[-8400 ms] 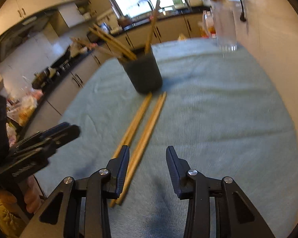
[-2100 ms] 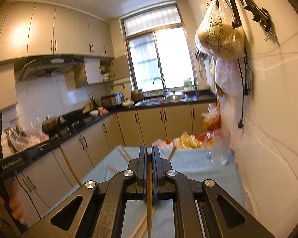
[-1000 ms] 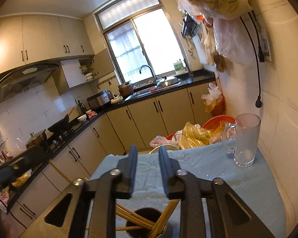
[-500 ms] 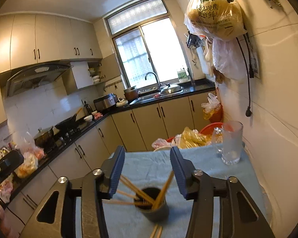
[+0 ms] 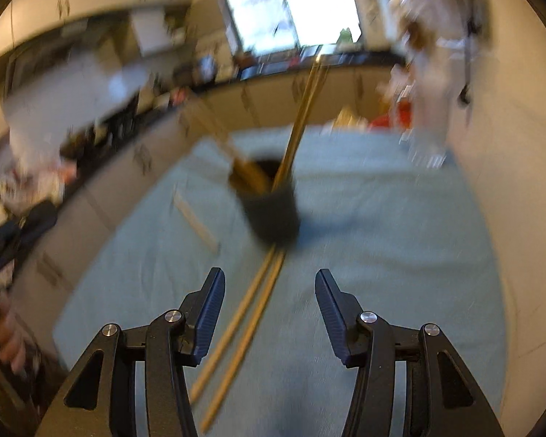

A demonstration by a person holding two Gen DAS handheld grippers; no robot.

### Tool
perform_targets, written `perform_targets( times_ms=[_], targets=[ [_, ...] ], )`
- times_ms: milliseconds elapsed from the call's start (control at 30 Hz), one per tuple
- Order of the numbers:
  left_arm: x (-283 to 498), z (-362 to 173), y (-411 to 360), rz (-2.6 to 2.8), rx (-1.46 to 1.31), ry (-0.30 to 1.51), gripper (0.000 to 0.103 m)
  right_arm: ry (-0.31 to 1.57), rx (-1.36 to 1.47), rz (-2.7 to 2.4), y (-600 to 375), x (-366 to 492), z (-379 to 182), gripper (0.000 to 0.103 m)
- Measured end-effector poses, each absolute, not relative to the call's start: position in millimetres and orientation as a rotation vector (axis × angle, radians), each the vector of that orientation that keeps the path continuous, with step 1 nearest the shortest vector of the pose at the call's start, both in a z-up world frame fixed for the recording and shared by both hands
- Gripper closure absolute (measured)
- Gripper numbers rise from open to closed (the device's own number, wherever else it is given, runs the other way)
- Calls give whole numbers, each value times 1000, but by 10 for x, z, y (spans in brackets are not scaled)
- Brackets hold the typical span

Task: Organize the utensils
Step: 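Move both open tools back toward the remaining chopsticks on the cloth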

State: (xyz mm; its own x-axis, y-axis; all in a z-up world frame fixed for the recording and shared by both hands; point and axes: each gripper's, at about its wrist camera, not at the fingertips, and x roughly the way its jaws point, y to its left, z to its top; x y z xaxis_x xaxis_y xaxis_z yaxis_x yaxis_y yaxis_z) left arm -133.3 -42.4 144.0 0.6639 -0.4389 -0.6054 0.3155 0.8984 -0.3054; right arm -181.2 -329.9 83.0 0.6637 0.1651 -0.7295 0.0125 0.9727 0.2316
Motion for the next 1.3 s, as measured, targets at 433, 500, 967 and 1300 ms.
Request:
perform_targets(
  times_ms=[433, 500, 967, 1300],
  targets=[
    [-1406, 929, -601, -480, -193, 858, 42, 1030, -272, -214, -3960, -2548, 1295, 47],
    [-1420, 866, -705, -496, -180, 869, 42, 1042, -323, -291, -4118, -2683, 1444, 41],
    [-1575, 343, -1306, -597, 61, 998, 46, 925, 146, 45, -3453, -2519, 546, 52],
    [-1504, 167, -1532, -572, 146, 1036, 97, 926, 246, 65, -3366, -2415, 385, 51]
  ],
)
